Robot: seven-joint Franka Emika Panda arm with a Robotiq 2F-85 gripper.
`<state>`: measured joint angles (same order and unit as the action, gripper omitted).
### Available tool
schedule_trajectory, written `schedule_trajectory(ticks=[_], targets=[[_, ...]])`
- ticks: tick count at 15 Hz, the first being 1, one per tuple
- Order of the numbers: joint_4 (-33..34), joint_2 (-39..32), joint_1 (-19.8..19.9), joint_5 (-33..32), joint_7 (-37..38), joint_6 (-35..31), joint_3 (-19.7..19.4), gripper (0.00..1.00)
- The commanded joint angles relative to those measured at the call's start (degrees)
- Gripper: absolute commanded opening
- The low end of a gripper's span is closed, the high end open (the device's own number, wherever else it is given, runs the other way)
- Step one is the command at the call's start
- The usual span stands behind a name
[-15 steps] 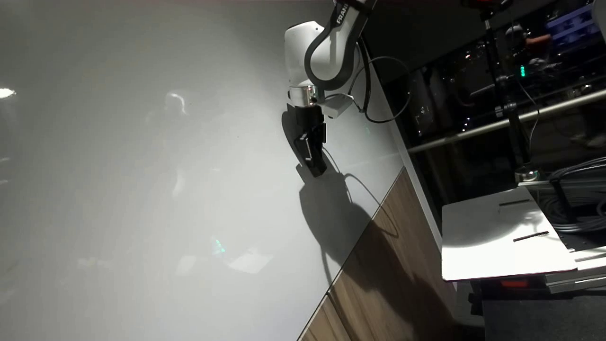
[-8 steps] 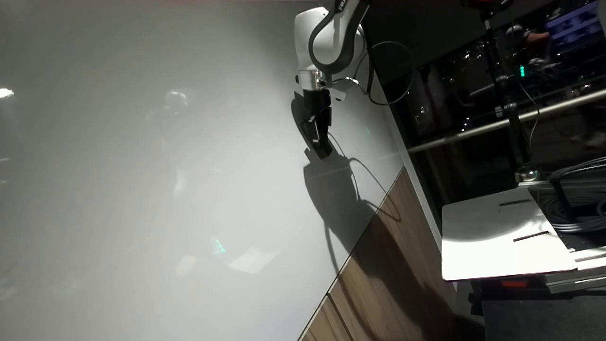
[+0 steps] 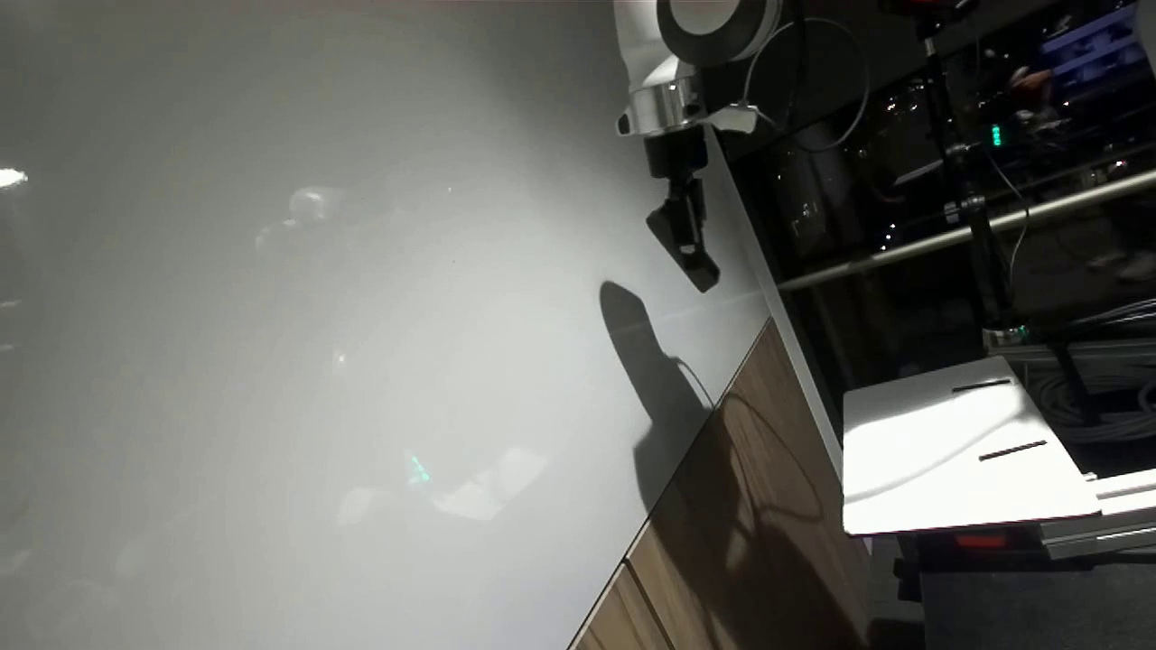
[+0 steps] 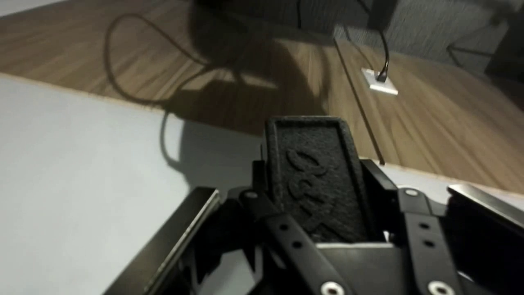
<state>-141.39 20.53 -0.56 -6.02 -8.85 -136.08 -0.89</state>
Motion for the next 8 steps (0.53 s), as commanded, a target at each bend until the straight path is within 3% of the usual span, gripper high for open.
schedule_trajectory(ticks=[1, 8], targets=[[-8.3, 4.2, 0.5, 0.0, -1.1, 5.4, -1.0, 0.32], [-9.9, -6.3, 0.4, 1.7, 4.6, 12.5, 0.0, 0.32]])
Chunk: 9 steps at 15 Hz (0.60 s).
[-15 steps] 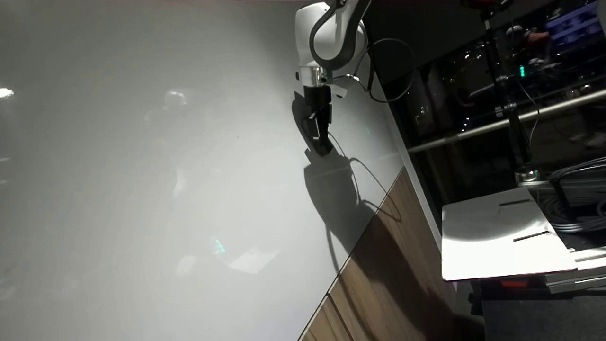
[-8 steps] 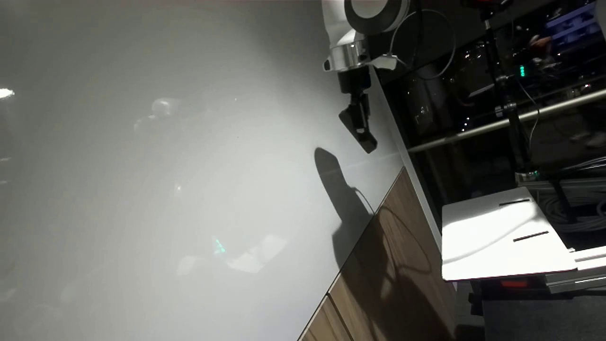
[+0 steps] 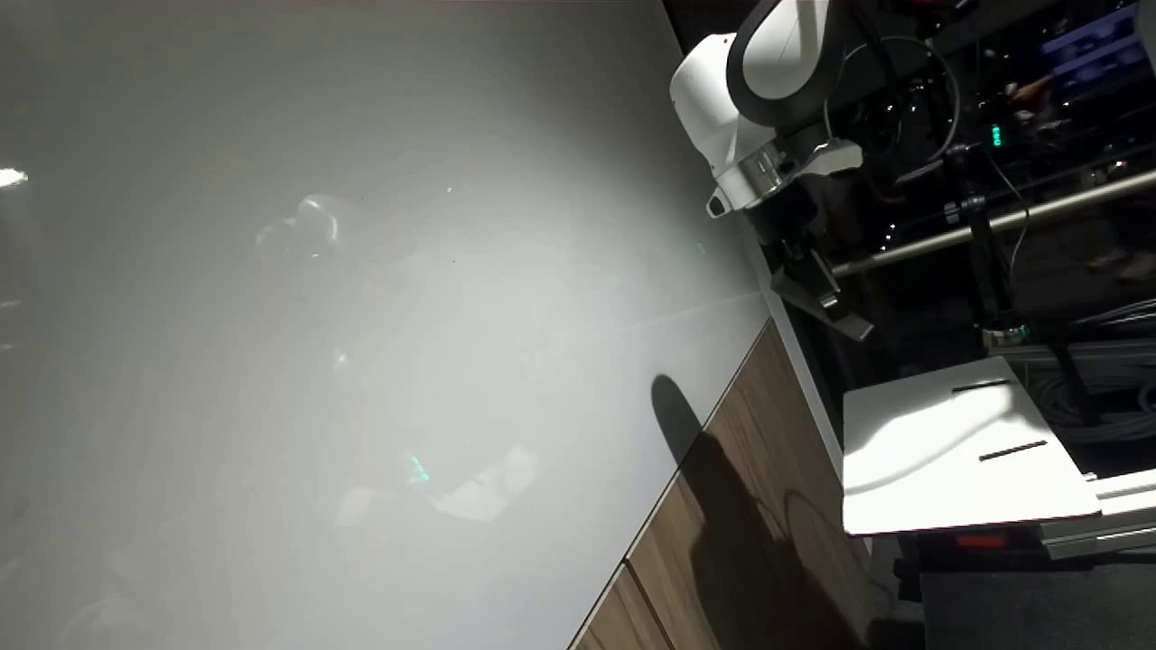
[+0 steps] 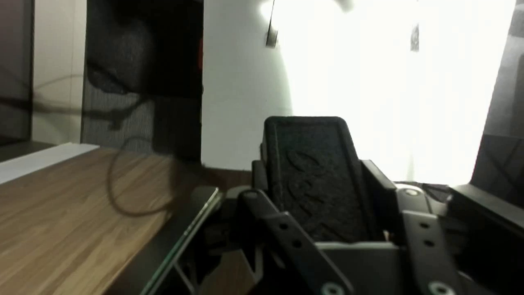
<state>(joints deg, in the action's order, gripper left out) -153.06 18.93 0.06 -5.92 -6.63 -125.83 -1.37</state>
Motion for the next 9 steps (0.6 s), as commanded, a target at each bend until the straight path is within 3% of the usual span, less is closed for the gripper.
schedule_trajectory(ticks=[1, 9], targets=[[2.0, -6.4, -0.3, 2.0, 3.3, 2.3, 0.7, 0.32], [4.6, -16.1, -1.4, 5.5, 7.5, 3.3, 2.3, 0.32]])
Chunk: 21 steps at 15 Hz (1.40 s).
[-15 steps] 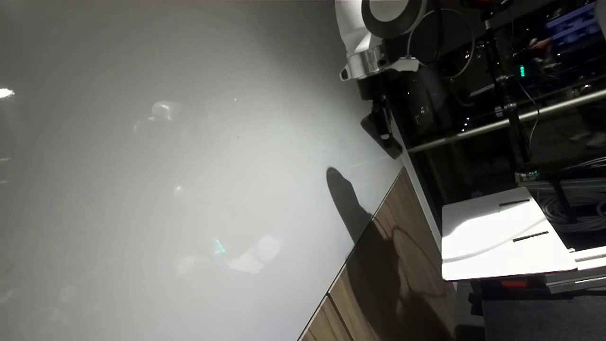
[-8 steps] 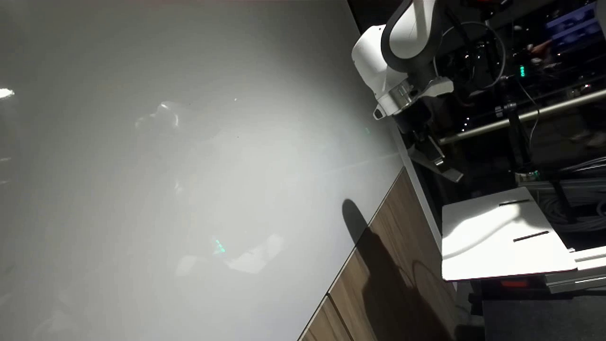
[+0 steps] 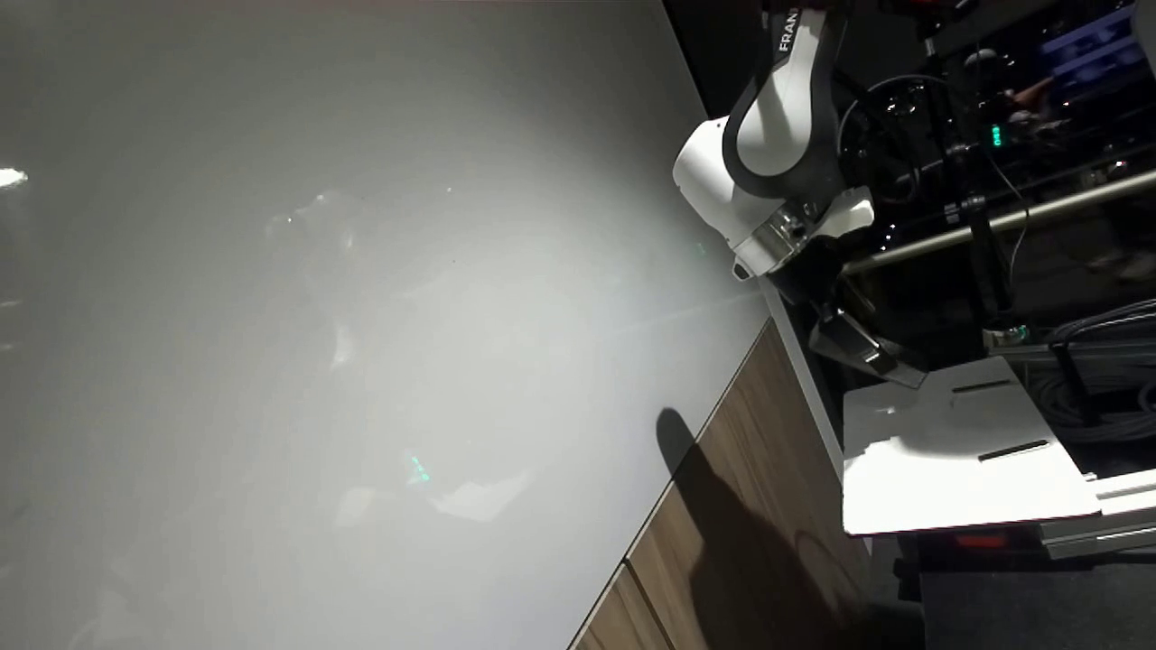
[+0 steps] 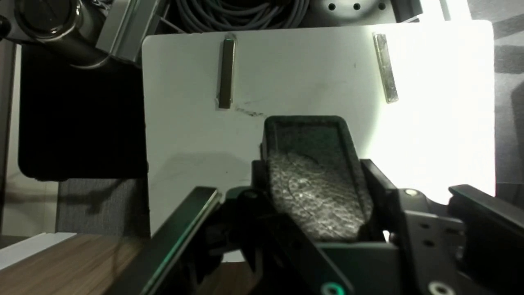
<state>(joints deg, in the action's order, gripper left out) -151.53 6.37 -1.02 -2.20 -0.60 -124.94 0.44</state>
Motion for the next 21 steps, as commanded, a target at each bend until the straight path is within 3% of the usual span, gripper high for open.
schedule_trajectory(ticks=[1, 13, 14, 15, 19, 21], targets=[[3.7, -4.6, -0.3, 1.9, 1.8, 2.4, 0.5, 0.32], [8.0, -11.5, -0.4, 1.8, 1.6, 5.5, 0.7, 0.32], [8.2, -11.7, -0.4, 1.8, 1.5, 5.8, 0.8, 0.4], [8.4, -11.8, -0.5, 1.8, 1.5, 6.3, 0.8, 0.72], [8.9, -12.2, -0.6, 1.9, 1.5, 7.1, 1.2, 0.98], [9.0, -12.2, -0.7, 1.8, 1.5, 7.2, 1.1, 1.0]])
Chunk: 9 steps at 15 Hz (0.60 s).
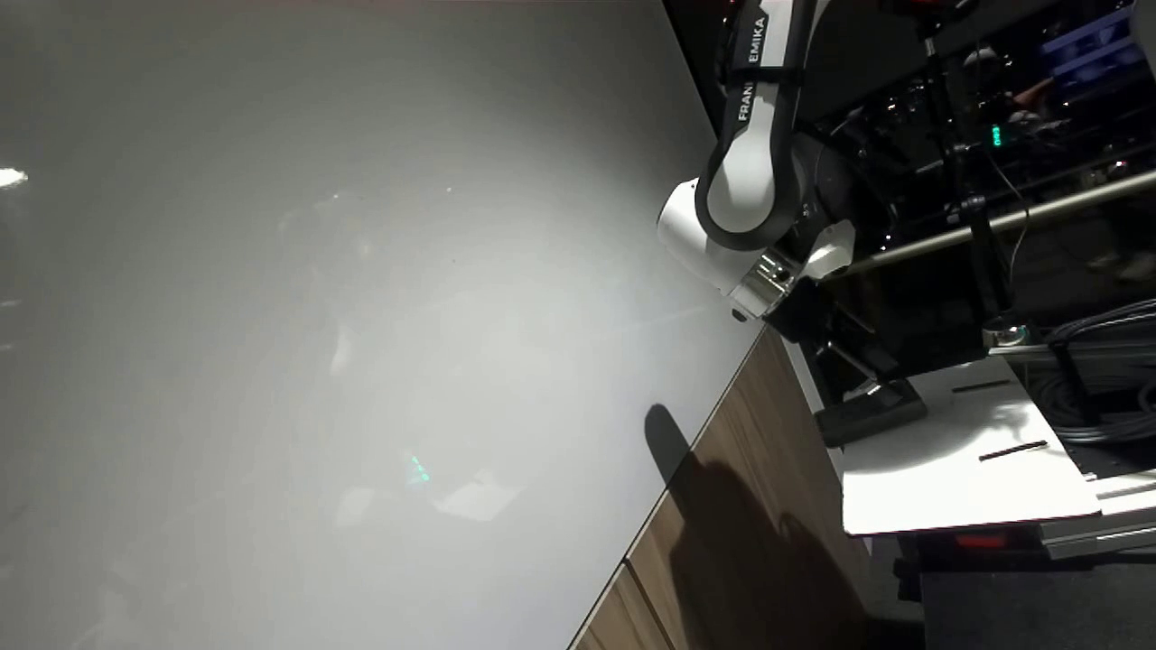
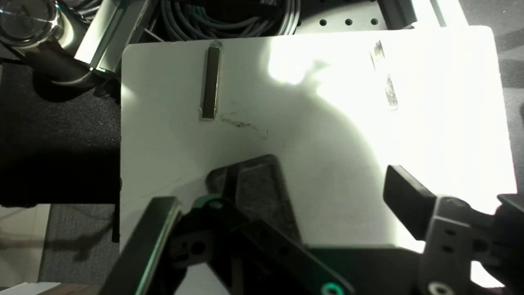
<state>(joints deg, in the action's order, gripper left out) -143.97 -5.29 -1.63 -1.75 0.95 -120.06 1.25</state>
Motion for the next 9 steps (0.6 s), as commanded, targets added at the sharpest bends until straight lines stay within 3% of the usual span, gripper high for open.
schedule_trajectory(ticks=[1, 5, 9], targets=[[1.5, -0.5, -0.1, 1.4, -0.1, 2.3, 0.3, 1.0], [0.4, 1.2, -0.2, 2.3, -2.3, -0.4, 0.6, 1.0], [-3.3, 6.7, 0.5, 2.2, -12.1, -8.3, 0.4, 1.0]])
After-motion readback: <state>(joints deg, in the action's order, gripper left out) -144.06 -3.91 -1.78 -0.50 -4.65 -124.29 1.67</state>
